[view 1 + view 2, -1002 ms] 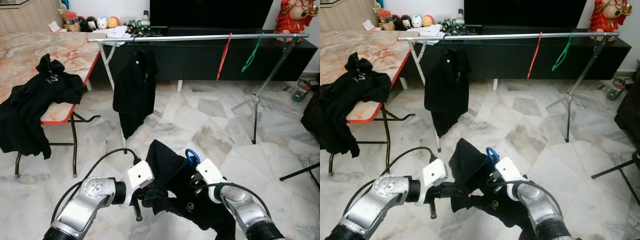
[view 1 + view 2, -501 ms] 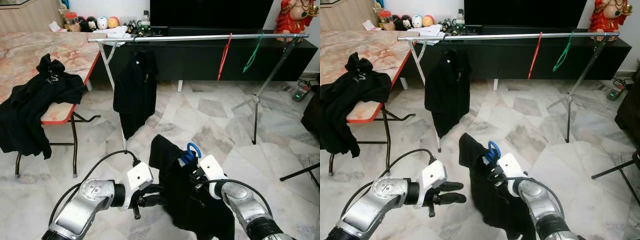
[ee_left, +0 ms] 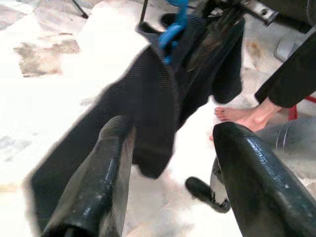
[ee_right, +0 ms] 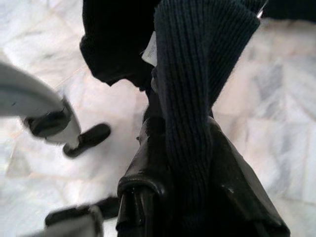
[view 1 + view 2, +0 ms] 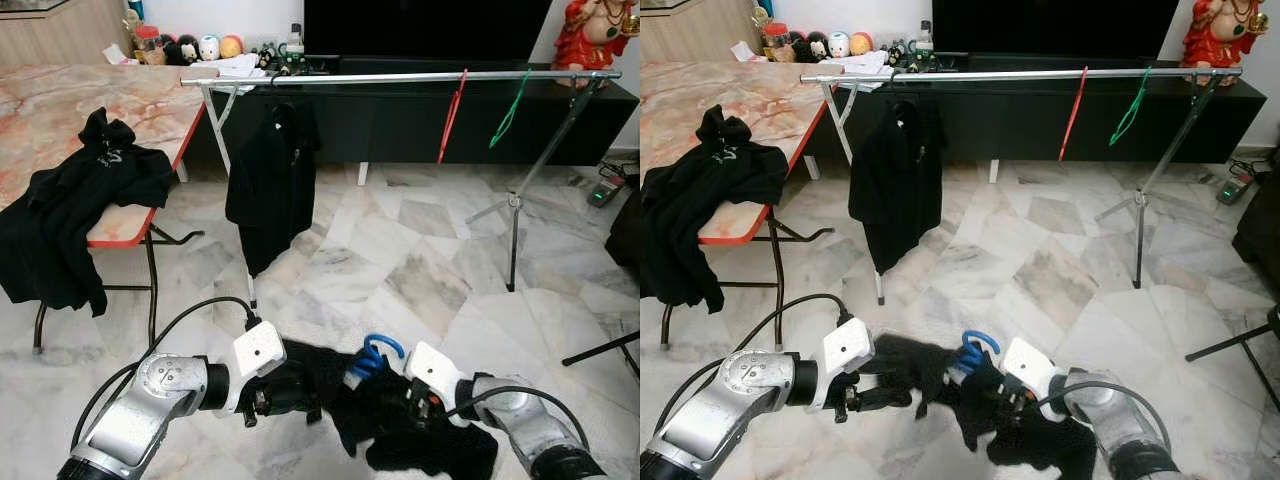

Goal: Hang hanger

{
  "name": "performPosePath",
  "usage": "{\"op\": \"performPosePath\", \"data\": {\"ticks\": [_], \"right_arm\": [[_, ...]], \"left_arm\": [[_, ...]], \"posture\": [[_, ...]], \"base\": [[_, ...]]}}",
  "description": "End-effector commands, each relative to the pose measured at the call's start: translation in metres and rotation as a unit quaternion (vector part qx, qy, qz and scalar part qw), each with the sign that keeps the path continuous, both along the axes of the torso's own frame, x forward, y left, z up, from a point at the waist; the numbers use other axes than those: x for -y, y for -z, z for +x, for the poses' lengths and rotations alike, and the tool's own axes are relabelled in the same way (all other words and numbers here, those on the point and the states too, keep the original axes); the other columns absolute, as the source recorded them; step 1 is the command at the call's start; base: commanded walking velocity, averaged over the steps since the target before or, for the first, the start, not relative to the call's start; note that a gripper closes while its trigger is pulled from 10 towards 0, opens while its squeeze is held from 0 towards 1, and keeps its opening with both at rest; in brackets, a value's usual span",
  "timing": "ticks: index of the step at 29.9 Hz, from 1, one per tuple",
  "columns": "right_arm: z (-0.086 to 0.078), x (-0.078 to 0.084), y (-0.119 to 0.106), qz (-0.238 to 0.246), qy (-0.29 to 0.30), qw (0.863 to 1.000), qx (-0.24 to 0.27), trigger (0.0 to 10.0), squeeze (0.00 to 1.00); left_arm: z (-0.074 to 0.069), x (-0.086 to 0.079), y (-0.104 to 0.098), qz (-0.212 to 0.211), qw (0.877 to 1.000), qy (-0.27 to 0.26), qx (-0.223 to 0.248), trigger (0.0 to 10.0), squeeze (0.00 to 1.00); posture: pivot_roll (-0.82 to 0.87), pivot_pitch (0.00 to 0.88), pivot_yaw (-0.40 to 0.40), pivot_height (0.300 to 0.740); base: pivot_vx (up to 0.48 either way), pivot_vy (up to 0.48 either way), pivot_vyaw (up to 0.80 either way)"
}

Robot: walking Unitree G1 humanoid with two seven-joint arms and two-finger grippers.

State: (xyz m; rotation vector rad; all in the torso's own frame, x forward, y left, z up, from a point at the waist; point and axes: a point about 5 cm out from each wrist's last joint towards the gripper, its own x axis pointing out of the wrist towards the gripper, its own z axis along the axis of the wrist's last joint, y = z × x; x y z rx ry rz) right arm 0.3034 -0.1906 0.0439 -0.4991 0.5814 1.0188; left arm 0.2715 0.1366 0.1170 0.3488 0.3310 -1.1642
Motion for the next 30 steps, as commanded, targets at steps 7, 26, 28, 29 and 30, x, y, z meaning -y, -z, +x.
{"op": "performPosePath", "data": {"ticks": [7, 26, 28, 29, 30], "right_arm": [[0.001, -0.015, -0.008, 0.008, -0.081, 0.997, 0.002, 0.0, 0.00], [-0.006, -0.031, -0.020, 0.044, -0.174, 0.984, -0.005, 0.0, 0.00], [-0.006, -0.034, -0.021, 0.049, -0.177, 0.983, -0.004, 0.0, 0.00], [-0.004, -0.038, -0.023, 0.054, -0.181, 0.982, -0.002, 0.0, 0.00], [-0.004, -0.039, -0.023, 0.055, -0.182, 0.982, -0.001, 0.0, 0.00]], "left_arm": [[0.014, 0.007, 0.004, 0.041, 0.998, -0.006, 0.037, 10.0, 1.00], [0.010, 0.014, 0.025, 0.044, 0.998, 0.040, -0.013, 10.0, 0.00], [0.010, 0.016, 0.024, 0.041, 0.998, 0.042, -0.014, 10.0, 0.00], [0.010, 0.018, 0.024, 0.040, 0.998, 0.046, -0.016, 10.0, 0.00], [0.010, 0.019, 0.024, 0.039, 0.998, 0.047, -0.017, 10.0, 0.00]], "posture": [[0.07, 0.068, -0.039, 0.740], [0.06, 0.069, -0.029, 0.740], [0.07, 0.068, -0.029, 0.740], [0.07, 0.068, -0.029, 0.740], [0.07, 0.068, -0.029, 0.740]], "base": [[0.000, 0.000, 0.00], [0.000, 0.000, 0.00], [0.000, 0.000, 0.00], [0.000, 0.000, 0.00], [0.000, 0.000, 0.00]]}}
